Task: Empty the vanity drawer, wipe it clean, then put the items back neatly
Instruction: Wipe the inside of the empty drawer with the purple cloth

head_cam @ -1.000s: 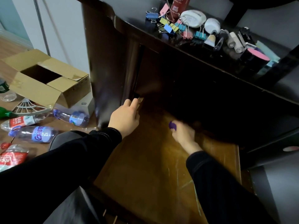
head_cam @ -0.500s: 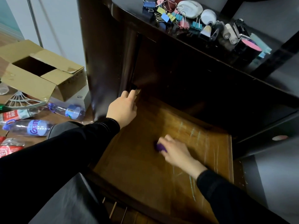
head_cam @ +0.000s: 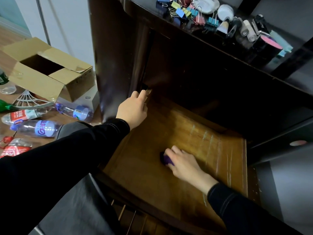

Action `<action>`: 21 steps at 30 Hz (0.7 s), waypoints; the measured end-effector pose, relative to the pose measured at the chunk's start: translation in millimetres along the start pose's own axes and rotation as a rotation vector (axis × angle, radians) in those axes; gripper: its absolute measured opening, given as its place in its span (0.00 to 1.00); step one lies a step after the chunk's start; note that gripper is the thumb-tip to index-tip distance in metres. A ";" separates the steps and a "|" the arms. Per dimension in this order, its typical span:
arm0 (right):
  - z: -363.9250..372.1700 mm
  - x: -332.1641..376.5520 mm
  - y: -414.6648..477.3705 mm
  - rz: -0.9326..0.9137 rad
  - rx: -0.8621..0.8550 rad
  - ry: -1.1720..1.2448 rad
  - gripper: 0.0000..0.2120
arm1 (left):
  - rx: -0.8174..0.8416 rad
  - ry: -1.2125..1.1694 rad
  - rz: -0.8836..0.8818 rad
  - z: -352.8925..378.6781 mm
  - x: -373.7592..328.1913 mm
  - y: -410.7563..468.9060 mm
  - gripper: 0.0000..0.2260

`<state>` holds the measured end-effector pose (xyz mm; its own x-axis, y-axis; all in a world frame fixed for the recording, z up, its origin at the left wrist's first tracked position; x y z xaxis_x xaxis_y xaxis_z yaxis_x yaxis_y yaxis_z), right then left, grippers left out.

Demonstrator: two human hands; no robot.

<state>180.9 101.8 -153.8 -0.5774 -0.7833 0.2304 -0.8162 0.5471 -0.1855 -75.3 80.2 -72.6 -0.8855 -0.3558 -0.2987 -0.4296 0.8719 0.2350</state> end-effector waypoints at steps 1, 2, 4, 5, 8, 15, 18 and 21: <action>-6.3 -6.7 12.2 0.045 -0.021 0.005 0.18 | 0.000 0.002 -0.001 -0.1 0.2 0.4 0.18; -13.6 -14.6 26.7 0.109 -0.051 0.010 0.16 | 0.002 0.005 -0.002 -0.4 0.3 0.5 0.18; -28.6 -29.0 55.8 0.246 -0.094 0.023 0.14 | 0.012 0.013 -0.009 -1.9 -0.3 0.3 0.18; -33.7 -33.0 67.3 0.289 -0.089 0.021 0.14 | 0.018 0.014 -0.011 -2.9 -1.0 0.1 0.18; -39.0 -30.9 74.7 0.295 -0.049 -0.032 0.15 | 0.032 0.014 -0.013 -6.0 -2.5 -1.5 0.18; 11.1 23.3 -33.8 -0.106 0.135 0.088 0.24 | 0.024 0.010 -0.003 -6.4 -2.6 -3.0 0.17; 1.7 10.7 -18.2 -0.064 0.095 0.110 0.20 | 0.018 0.012 -0.001 -4.8 -1.7 -2.5 0.18; -19.4 -11.8 23.7 0.123 -0.021 0.110 0.14 | 0.010 0.018 0.009 -3.8 -1.2 -1.9 0.19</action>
<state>168.0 129.7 -142.4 -0.6707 -0.6734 0.3108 -0.7388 0.6439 -0.1992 -74.1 77.7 -69.2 -0.8926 -0.3535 -0.2799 -0.4197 0.8784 0.2288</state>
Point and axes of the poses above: each hand's wrist, its own y-axis towards the middle knuckle, its own z-axis out of the palm, x = y × z, the point moved 3 cm from there along y, towards the middle knuckle, and after that the axes turned 11 degrees about y, right-handed, at the moved point
